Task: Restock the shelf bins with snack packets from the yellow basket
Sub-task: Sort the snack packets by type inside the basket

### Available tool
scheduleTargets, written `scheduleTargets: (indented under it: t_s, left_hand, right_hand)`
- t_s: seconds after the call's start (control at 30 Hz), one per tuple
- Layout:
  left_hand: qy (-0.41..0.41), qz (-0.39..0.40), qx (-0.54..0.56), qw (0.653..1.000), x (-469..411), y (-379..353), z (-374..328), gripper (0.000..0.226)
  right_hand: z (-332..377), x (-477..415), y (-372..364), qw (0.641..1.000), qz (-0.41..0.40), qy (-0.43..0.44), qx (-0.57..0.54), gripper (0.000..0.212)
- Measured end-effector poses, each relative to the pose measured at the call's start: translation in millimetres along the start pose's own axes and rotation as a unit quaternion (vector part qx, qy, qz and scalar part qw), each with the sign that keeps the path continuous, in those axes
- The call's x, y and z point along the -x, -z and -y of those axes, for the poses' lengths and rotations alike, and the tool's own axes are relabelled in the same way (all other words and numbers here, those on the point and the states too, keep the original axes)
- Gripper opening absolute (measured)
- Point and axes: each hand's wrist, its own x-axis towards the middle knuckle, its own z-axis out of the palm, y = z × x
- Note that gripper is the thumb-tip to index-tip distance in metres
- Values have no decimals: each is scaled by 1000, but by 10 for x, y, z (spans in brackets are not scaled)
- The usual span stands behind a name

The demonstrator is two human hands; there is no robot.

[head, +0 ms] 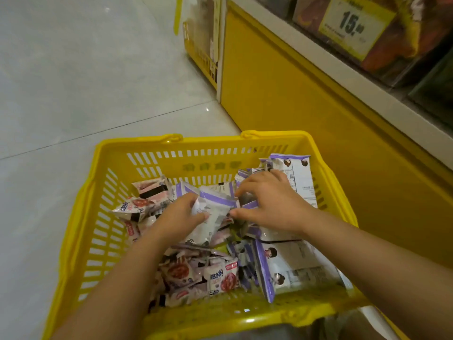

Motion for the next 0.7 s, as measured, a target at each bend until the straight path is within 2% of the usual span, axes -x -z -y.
scheduleTargets:
  t_s: [0.07,0.13,0.2,0.3,0.43,0.57,0.7]
  left_hand:
    - [3,-53,110,992,73,219,52,15]
    - [-6,-149,194,970,120,402,106,15]
    - [-26,-241,235,941,159,536,130,20]
    - [-66,-325,267,905,234,676,121,24]
    - [-98,-381,232,890,309,781,132,27]
    - [-92,-392,258,878,309,817,151,28]
    - [-103,-402,268,869,302,814,143,31]
  right_hand:
    - [49,-136,-65,999,-27,-12,-22,40]
    - [113,-296,-164,996,-28,-36,-79,37]
    - [195,-480,-297,989,3,-63,-131,39]
    - [347,-766,-568,974,78,-104,-185,58]
    - [565,-1065,-919,952,101,-155,-244,90]
    - [644,-1242,-1112,932,90,-235,-263,103]
    - [706,-1293,-1171,933,113,-188,-286,112]
